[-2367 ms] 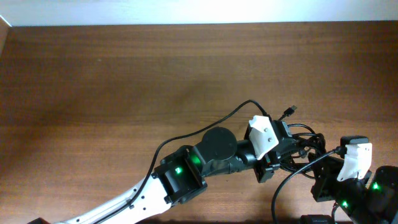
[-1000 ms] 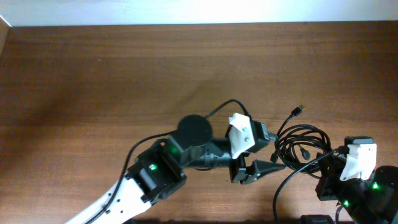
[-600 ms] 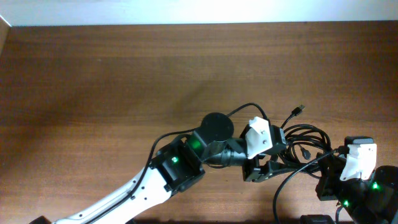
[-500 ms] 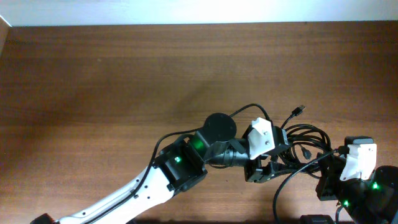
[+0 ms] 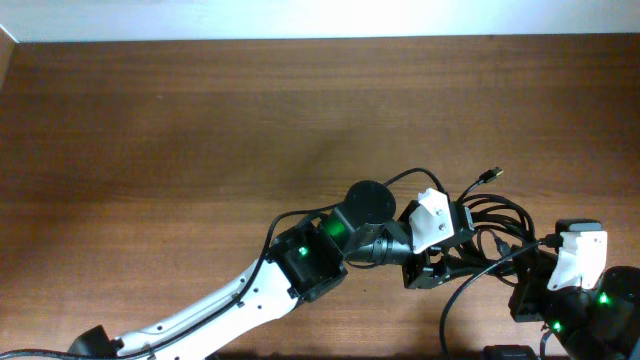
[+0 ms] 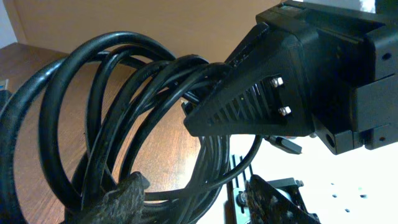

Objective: Untangle cables

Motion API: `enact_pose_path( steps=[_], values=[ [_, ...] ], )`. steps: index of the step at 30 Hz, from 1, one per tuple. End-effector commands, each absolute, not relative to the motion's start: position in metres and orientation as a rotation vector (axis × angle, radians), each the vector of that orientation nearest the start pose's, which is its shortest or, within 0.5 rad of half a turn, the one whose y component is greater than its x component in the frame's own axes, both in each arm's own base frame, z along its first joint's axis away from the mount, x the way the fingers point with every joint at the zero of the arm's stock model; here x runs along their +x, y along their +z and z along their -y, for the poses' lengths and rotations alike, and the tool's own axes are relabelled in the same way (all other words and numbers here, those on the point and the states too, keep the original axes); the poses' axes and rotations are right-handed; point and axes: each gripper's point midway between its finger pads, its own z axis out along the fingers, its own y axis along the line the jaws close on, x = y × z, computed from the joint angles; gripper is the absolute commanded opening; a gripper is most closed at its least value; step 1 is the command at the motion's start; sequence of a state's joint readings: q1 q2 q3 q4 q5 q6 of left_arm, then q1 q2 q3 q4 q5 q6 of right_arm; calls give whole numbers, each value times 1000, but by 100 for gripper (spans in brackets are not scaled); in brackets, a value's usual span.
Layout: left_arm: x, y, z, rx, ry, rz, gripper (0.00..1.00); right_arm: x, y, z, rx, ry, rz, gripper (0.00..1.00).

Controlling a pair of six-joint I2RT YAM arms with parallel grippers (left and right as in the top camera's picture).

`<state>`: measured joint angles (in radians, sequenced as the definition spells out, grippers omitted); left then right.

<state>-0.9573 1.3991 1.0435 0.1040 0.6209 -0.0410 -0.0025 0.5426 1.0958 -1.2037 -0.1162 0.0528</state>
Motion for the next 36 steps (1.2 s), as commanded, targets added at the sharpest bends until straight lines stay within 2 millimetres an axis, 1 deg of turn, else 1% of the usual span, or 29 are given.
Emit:
enact_pose_path(
  steps=[1, 3, 5, 6, 9, 13, 15, 16, 17, 24, 29, 32, 34, 36],
  values=[
    [172, 297, 414, 1261, -1217, -1464, 39, 166, 284, -21, 2, 170, -2212, 4],
    [171, 297, 415, 1263, -1219, -1463, 39, 165, 284, -26, -16, 207, -2213, 4],
    [172, 298, 415, 1262, -1218, -1461, 42, 164, 285, -35, -44, 262, -2210, 4],
    [172, 298, 415, 1260, -1218, -1457, 42, 164, 285, -38, -54, 282, -2209, 4],
    [172, 302, 415, 1256, -1219, -1440, 36, 163, 285, -39, -58, 291, -2209, 4],
    [172, 302, 416, 1255, -1219, -1437, 23, 162, 287, -47, -86, 346, -2204, 4],
    [172, 303, 416, 1255, -1219, -1437, 14, 162, 286, -47, -85, 344, -2204, 4],
    [172, 302, 416, 1255, -1219, -1438, 5, 162, 287, -47, -85, 343, -2204, 4],
    [172, 302, 416, 1255, -1219, -1438, 0, 162, 286, -47, -83, 340, -2205, 4],
    [169, 305, 415, 1264, -1233, -1426, 0, 163, 286, -44, -74, 320, -2206, 4],
    [152, 319, 410, 1314, -1304, -1351, 0, 166, 283, -21, 0, 175, -2214, 4],
    [147, 321, 407, 1324, -1314, -1349, 0, 167, 283, -8, 44, 87, -2214, 4],
    [149, 319, 404, 1313, -1295, -1382, 0, 167, 283, -5, 54, 69, -2213, 4],
    [159, 313, 402, 1275, -1238, -1445, 0, 167, 283, -5, 54, 70, -2211, 4]
  ],
)
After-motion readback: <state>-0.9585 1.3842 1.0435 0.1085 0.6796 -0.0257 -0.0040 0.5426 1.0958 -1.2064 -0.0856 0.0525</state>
